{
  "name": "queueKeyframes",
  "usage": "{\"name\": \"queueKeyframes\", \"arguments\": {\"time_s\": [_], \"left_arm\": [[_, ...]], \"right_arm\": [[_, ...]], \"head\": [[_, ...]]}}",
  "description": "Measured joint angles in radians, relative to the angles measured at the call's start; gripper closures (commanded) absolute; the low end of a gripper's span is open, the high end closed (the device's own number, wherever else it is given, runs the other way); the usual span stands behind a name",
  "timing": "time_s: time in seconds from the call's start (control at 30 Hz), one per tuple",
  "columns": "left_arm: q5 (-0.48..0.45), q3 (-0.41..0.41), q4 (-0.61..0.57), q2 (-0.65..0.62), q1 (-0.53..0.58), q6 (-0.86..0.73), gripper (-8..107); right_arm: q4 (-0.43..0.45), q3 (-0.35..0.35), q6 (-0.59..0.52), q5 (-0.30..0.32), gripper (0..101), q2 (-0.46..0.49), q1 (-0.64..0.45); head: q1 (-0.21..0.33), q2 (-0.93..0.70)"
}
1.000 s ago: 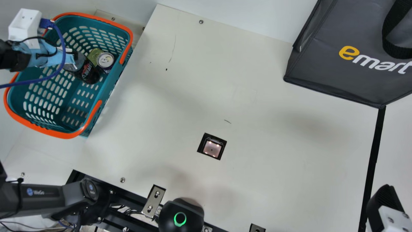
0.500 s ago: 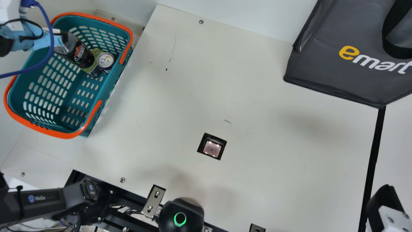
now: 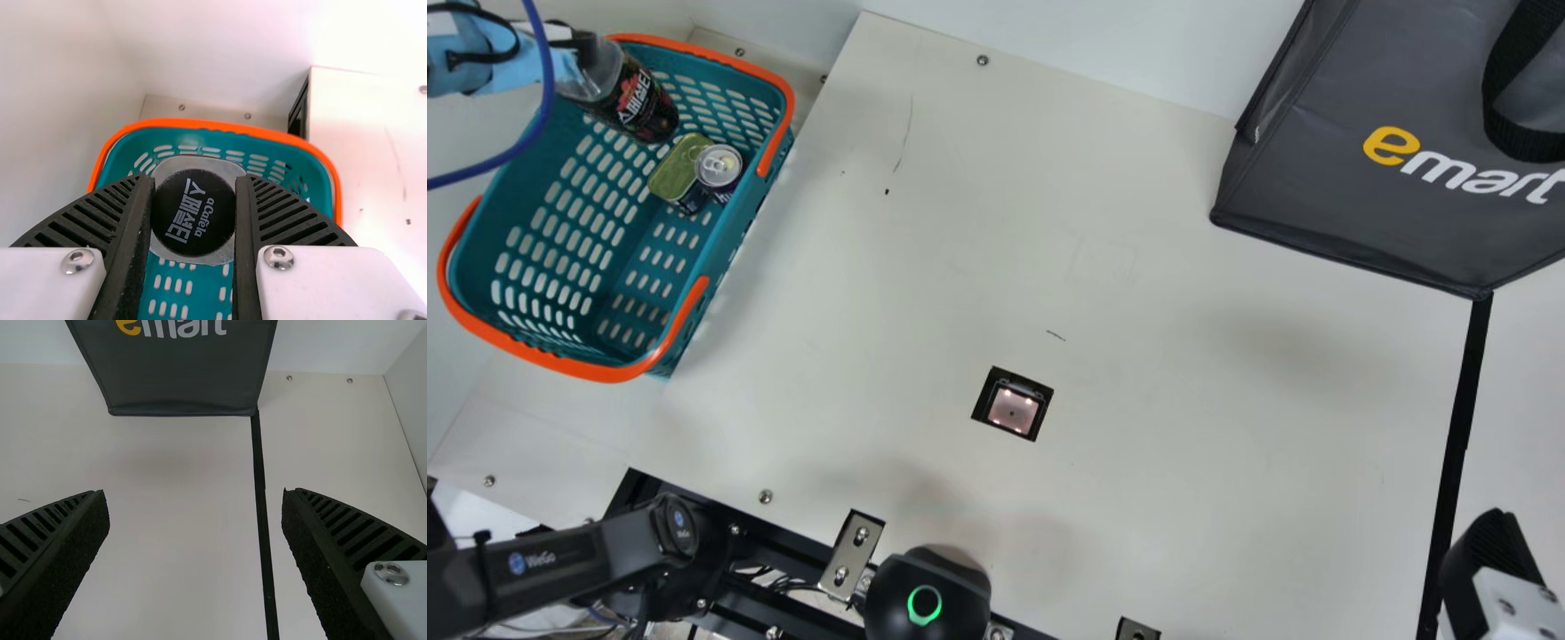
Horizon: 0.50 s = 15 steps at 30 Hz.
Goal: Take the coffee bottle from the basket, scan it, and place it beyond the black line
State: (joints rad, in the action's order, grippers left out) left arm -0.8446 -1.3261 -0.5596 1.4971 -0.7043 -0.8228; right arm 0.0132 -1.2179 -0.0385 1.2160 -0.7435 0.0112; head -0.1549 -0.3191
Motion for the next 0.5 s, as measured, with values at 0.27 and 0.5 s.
{"name": "queueKeyframes", "arguments": {"time_s": [0.27,0.5], "left_arm": [[-0.020,-0.026,0.011,-0.042,0.060,0.053,89],[-0.022,-0.024,0.037,-0.081,0.142,0.101,89]], "right_arm": [[0.000,0.000,0.000,0.000,11,0.000,0.000],[0.000,0.000,0.000,0.000,11,0.000,0.000]], "head": [[0.000,0.000],[0.000,0.000]]}}
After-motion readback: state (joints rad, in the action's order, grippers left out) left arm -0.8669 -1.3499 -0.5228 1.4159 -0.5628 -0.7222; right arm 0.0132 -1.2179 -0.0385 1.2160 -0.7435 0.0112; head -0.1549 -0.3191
